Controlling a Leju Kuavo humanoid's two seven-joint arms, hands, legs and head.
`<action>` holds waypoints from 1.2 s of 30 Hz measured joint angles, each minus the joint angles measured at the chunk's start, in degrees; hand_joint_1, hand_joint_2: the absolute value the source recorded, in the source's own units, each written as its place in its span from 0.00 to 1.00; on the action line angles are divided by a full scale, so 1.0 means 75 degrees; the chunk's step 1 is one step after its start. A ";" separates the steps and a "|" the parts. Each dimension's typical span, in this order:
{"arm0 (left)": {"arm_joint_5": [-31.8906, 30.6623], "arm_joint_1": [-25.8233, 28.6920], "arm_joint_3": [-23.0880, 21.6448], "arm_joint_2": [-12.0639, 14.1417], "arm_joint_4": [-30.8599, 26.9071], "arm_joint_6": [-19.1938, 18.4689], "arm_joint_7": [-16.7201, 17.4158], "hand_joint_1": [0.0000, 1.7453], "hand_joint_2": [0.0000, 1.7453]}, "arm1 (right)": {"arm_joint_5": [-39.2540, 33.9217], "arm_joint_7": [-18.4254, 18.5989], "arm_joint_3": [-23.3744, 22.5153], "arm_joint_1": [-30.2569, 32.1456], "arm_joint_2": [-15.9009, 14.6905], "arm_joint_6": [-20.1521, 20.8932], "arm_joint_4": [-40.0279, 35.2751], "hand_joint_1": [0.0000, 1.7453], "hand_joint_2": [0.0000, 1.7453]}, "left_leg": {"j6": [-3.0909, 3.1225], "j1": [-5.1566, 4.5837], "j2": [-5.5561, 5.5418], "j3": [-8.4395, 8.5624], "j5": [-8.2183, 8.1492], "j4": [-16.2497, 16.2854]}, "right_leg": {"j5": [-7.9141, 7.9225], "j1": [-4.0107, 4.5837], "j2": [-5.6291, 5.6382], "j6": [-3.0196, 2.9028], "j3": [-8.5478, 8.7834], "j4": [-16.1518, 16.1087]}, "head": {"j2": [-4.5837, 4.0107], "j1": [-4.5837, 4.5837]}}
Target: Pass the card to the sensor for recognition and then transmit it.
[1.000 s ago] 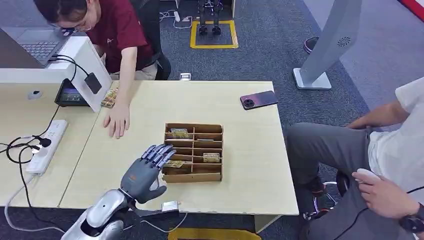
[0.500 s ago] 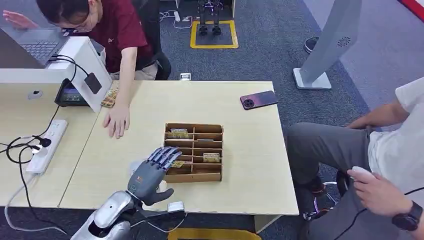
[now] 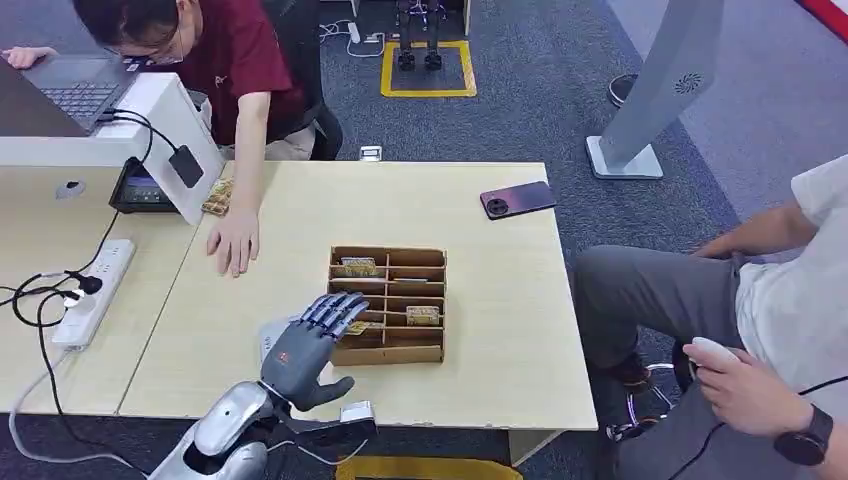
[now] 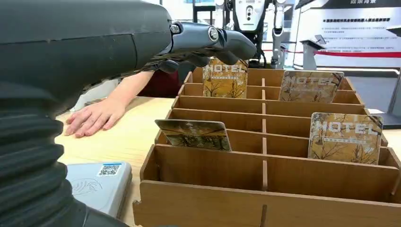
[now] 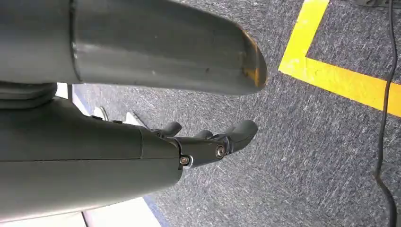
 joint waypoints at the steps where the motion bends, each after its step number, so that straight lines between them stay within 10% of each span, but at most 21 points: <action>1: 0.0000 0.0000 0.0000 -0.0003 0.0003 0.0000 0.0000 0.00 1.00 | 0.0000 0.0000 0.0000 0.0000 0.0000 0.0000 0.0000 0.00 0.00 | 0.0000 0.0000 0.0000 0.0000 0.0000 0.0000 | 0.0000 0.0000 0.0000 0.0000 0.0000 0.0000 | 0.0003 0.0003; 36: 0.0408 -0.0099 0.0140 -0.0306 0.0032 0.0058 0.0026 0.00 1.00 | 0.0050 -0.0020 0.0000 -0.0002 0.0000 -0.0017 0.0000 0.00 0.00 | 0.0000 0.0000 -0.0001 -0.0001 0.0000 0.0000 | 0.0000 0.0000 -0.0002 0.0000 0.0000 0.0000 | 0.0000 0.0003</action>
